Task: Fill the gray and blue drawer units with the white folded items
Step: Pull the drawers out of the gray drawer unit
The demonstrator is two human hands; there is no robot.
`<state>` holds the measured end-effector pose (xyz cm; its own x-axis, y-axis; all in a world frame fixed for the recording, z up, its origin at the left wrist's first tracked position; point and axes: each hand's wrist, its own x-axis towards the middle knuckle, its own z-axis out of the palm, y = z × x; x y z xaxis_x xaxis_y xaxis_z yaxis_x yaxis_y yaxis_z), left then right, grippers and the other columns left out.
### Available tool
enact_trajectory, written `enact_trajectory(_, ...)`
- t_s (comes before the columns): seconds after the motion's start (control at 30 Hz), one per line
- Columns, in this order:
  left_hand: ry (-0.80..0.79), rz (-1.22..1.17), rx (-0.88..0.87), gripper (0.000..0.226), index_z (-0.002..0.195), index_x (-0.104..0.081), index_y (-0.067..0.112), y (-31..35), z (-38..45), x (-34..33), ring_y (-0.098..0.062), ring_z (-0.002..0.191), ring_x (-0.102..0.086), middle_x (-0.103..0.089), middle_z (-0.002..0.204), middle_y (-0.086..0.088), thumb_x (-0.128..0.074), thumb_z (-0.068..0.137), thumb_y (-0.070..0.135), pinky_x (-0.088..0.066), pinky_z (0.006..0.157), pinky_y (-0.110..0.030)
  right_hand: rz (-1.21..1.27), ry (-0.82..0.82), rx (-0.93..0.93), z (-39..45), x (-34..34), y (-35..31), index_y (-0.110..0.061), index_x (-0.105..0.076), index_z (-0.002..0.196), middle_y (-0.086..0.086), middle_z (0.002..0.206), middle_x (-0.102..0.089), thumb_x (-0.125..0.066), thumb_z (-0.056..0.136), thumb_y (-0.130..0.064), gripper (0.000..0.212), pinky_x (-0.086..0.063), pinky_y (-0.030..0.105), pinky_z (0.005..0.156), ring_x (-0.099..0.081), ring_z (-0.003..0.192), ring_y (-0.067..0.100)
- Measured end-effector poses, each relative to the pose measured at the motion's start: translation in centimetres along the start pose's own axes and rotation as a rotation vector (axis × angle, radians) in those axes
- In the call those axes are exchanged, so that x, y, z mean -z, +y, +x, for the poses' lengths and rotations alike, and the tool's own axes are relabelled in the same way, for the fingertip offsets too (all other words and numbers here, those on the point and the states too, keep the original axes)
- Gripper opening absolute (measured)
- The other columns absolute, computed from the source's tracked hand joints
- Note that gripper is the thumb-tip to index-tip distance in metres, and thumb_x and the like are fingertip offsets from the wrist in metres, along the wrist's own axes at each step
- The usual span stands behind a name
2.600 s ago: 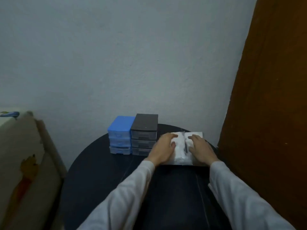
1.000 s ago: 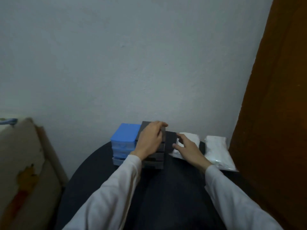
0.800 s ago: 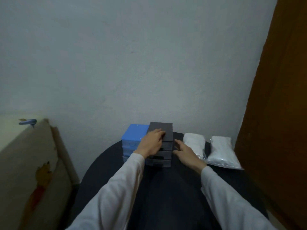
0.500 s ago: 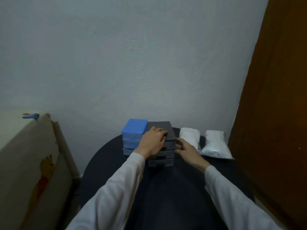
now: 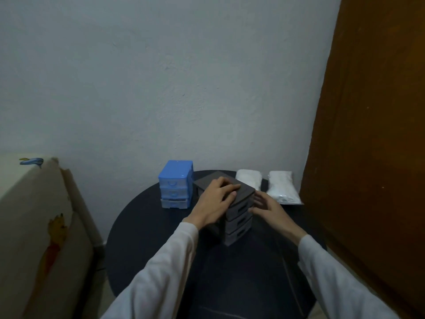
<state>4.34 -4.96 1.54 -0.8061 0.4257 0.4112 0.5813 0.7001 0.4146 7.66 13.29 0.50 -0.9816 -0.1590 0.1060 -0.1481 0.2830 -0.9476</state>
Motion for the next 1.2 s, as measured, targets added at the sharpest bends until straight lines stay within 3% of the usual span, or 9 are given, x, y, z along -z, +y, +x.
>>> enact_trajectory(0.13, 0.022, 0.007, -0.003, 0.037, 0.132, -0.05, 0.026, -0.7, 0.1, -0.5, -0.011, 0.123, -0.036, -0.046, 0.133, 0.001, -0.036, 0.099, 0.034, -0.029, 0.106, -0.032, 0.028, 0.043, 0.011, -0.4, -0.8, 1.0, -0.015, -0.033, 0.142, -0.001, 0.14, -0.042, -0.073, 0.077, -0.019, 0.076, -0.034, 0.021, 0.098, -0.039, 0.126, 0.008)
enact_trajectory(0.3, 0.03, 0.01, 0.003, 0.048, 0.129, -0.053, 0.026, -1.1, 0.1, -0.4, -0.012, 0.121, -0.038, -0.048, 0.132, 0.002, -0.027, 0.091, 0.042, -0.028, 0.105, -0.03, 0.225, 0.27, -0.005, 0.3, -1.8, 1.2, -0.012, -0.055, 0.122, 0.002, 0.119, -0.059, -0.067, 0.083, -0.021, 0.042, -0.047, 0.014, 0.078, -0.056, 0.099, 0.004)
enact_trajectory(0.4, 0.014, 0.0, 0.005, 0.048, 0.128, -0.052, 0.028, -1.6, 0.2, -0.3, -0.01, 0.122, -0.037, -0.047, 0.132, 0.004, -0.026, 0.091, 0.043, -0.027, 0.104, -0.029, 0.262, 0.351, -0.007, 0.9, -2.2, 1.6, -0.018, -0.063, 0.102, 0.002, 0.104, -0.066, -0.067, 0.083, -0.023, 0.02, -0.051, 0.027, 0.088, -0.06, 0.089, 0.003)
enact_trajectory(0.5, 0.005, -0.006, 0.0, 0.047, 0.128, -0.052, 0.029, -1.8, 0.2, -0.3, -0.008, 0.122, -0.036, -0.046, 0.133, 0.005, -0.026, 0.091, 0.043, -0.028, 0.105, -0.03, 0.309, 0.372, -0.02, 1.3, -2.2, 2.2, -0.014, -0.067, 0.102, 0.0, 0.098, -0.069, -0.069, 0.082, -0.023, 0.022, -0.051, 0.038, 0.094, -0.065, 0.093, 0.012)
enact_trajectory(0.8, -0.004, 0.006, 0.003, 0.047, 0.13, -0.05, 0.029, -1.9, 0.2, -0.4, -0.009, 0.122, -0.035, -0.045, 0.133, 0.005, -0.025, 0.092, 0.043, -0.029, 0.105, -0.032, 0.351, 0.379, -0.046, 2.1, -2.9, 2.6, -0.014, -0.066, 0.098, 0.004, 0.1, -0.068, -0.07, 0.079, -0.034, 0.028, -0.052, 0.039, 0.093, -0.064, 0.096, 0.016)
enact_trajectory(1.0, -0.021, 0.009, 0.006, 0.048, 0.13, -0.05, 0.029, -1.7, 0.0, -0.1, -0.009, 0.121, -0.036, -0.045, 0.133, 0.005, -0.025, 0.091, 0.042, -0.029, 0.104, -0.031, 0.318, 0.23, -0.05, 2.1, -1.9, 2.0, -0.008, -0.062, 0.096, 0.013, 0.105, -0.064, -0.062, 0.086, -0.028, 0.022, -0.048, 0.043, 0.097, -0.062, 0.1, 0.023)
enact_trajectory(1.13, -0.039, -0.022, -0.006, 0.043, 0.129, -0.05, 0.03, -1.7, -0.1, 0.3, -0.008, 0.124, -0.035, -0.044, 0.135, 0.006, -0.028, 0.094, 0.04, -0.029, 0.103, -0.03, 0.231, 0.198, -0.034, 1.7, -0.8, 2.1, -0.017, -0.063, 0.091, 0.008, 0.109, -0.063, -0.055, 0.091, -0.021, 0.009, -0.048, 0.035, 0.094, -0.06, 0.103, 0.018)
enact_trajectory(1.2, -0.057, -0.04, -0.014, 0.036, 0.13, -0.05, 0.03, -1.7, -0.1, 0.6, -0.008, 0.125, -0.034, -0.043, 0.136, 0.007, -0.032, 0.099, 0.035, -0.027, 0.102, -0.027, 0.14, 0.185, -0.027, 1.7, -0.2, 2.3, -0.022, -0.063, 0.09, 0.003, 0.108, -0.063, -0.053, 0.092, -0.021, 0.011, -0.046, 0.038, 0.098, -0.058, 0.106, 0.018)
